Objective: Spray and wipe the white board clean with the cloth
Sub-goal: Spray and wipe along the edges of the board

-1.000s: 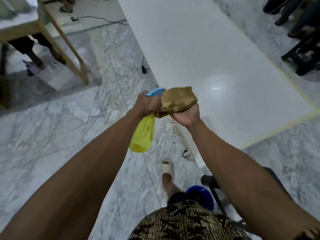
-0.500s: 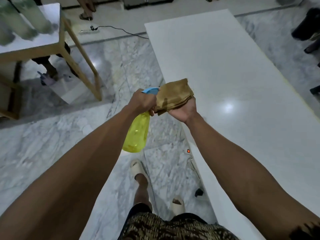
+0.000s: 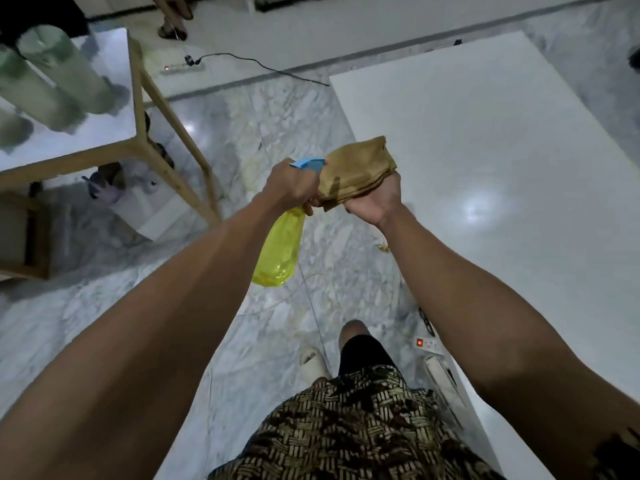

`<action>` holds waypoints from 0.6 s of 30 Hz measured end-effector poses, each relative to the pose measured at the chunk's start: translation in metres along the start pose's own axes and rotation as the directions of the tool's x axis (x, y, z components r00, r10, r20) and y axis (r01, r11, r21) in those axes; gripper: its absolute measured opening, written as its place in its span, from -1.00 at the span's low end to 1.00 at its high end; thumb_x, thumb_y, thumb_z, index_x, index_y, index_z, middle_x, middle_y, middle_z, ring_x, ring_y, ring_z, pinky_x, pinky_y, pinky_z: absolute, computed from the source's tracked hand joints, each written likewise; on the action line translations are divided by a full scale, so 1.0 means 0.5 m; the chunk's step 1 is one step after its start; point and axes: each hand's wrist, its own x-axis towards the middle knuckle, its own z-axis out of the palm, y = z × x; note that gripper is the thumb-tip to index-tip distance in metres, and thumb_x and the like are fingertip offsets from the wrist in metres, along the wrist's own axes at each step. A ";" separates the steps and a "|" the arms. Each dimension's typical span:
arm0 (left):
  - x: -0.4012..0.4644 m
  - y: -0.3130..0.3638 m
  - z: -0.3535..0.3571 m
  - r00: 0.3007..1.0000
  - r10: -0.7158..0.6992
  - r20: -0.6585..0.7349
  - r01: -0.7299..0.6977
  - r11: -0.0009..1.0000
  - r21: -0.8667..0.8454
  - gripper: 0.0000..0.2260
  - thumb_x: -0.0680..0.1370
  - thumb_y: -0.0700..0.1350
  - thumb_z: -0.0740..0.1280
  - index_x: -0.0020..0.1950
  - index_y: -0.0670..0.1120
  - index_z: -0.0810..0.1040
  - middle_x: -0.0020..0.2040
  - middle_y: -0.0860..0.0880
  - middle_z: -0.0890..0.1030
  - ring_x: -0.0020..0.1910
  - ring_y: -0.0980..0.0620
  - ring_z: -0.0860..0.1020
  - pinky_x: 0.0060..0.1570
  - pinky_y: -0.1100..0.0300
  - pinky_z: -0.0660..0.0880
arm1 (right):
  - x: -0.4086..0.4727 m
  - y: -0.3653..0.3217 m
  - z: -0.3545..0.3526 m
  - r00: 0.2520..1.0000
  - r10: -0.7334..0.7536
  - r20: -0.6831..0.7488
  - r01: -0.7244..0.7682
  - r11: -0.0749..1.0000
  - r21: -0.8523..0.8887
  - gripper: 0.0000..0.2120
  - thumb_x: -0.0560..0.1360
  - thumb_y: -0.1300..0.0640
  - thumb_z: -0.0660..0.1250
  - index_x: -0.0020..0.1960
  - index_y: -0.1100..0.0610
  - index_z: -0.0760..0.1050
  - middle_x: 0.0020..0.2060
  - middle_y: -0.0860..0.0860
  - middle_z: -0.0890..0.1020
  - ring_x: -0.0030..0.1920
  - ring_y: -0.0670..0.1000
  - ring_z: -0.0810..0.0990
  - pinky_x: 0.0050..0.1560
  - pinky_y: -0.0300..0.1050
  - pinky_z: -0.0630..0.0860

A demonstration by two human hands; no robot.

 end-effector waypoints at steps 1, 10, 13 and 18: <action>0.036 0.010 -0.014 1.000 -0.010 0.000 0.010 1.000 0.004 -0.60 0.48 -0.20 0.27 0.28 -0.15 0.67 -0.39 -0.17 0.67 -0.46 -0.13 0.65 -0.33 0.05 0.66 | 0.035 -0.011 0.014 1.000 0.007 0.000 -0.007 1.000 -0.001 -0.37 0.60 -0.24 0.12 0.27 0.31 0.51 0.20 0.33 0.58 0.19 0.30 0.59 0.27 0.20 0.48; 0.371 0.108 -0.084 0.991 -0.094 -0.091 0.093 0.996 -0.015 -0.42 0.27 -0.11 0.23 0.27 -0.21 0.59 -0.38 -0.16 0.68 -0.46 -0.12 0.68 -0.14 -0.09 0.73 | 0.368 -0.153 0.069 0.996 0.071 -0.061 -0.074 0.997 -0.033 -0.41 0.60 -0.20 0.11 0.29 0.29 0.50 0.23 0.28 0.57 0.25 0.25 0.54 0.28 0.16 0.48; 0.477 0.135 -0.095 0.989 -0.127 -0.074 0.121 0.989 -0.081 -0.42 0.29 -0.17 0.27 0.32 -0.21 0.61 -0.28 -0.24 0.68 -0.38 -0.19 0.70 -0.26 -0.15 0.73 | 0.455 -0.216 0.064 0.990 0.055 -0.131 -0.061 0.997 -0.041 -0.37 0.60 -0.23 0.12 0.44 0.24 0.39 0.35 0.26 0.49 0.35 0.26 0.47 0.32 0.21 0.45; 0.608 0.157 -0.103 0.990 -0.130 -0.060 0.121 0.982 -0.142 -0.60 0.55 -0.31 0.27 0.37 -0.14 0.62 -0.21 -0.25 0.62 -0.49 -0.03 0.64 -0.50 0.14 0.56 | 0.558 -0.325 0.038 0.941 -0.070 -0.331 0.000 0.979 -0.206 -0.25 0.54 -0.39 0.12 0.43 0.18 0.43 0.33 0.21 0.53 0.34 0.23 0.49 0.32 0.22 0.46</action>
